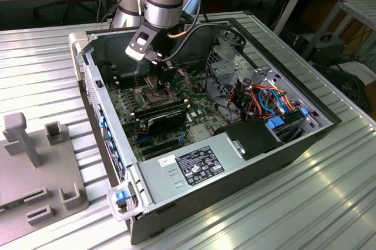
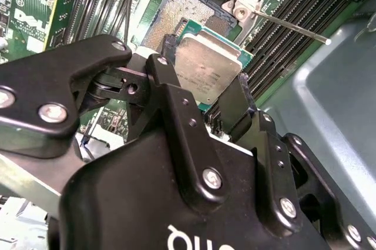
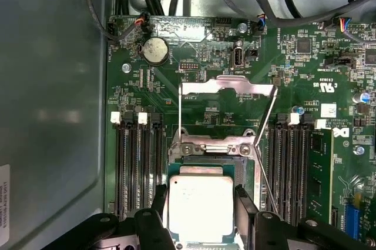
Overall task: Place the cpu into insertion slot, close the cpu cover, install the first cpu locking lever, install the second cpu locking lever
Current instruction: 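Place the cpu into insertion slot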
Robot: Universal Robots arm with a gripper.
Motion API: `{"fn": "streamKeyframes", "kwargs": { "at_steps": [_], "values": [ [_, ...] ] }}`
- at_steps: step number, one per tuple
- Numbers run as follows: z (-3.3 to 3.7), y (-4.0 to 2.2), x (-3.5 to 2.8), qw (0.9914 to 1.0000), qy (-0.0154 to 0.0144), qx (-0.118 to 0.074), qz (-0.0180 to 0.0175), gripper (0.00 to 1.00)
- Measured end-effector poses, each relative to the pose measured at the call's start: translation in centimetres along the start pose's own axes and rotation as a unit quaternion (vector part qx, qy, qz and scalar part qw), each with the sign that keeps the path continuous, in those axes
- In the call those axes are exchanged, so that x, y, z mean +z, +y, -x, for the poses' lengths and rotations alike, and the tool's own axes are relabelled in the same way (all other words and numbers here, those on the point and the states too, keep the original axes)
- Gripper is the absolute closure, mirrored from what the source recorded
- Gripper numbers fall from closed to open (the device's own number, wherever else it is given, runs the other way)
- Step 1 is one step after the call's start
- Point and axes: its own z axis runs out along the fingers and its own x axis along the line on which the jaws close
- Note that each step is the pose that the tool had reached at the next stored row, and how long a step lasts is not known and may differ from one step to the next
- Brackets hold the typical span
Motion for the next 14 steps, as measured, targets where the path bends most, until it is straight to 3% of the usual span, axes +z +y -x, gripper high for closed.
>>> {"fn": "streamKeyframes", "kwargs": {
  "at_steps": [4, 9, 14],
  "values": [
    [-0.02, -0.01, 0.29, 1.0, 0.0008, 0.0, 0.0001, 0.46],
    [-0.04, -0.1, 1.34, 1.0, 0.0012, 0.0, 0.0001, 0.46],
    [0.27, -0.24, 1.69, 1.0, 0.0012, 0.0, 0.0001, 0.46]
  ]
}}
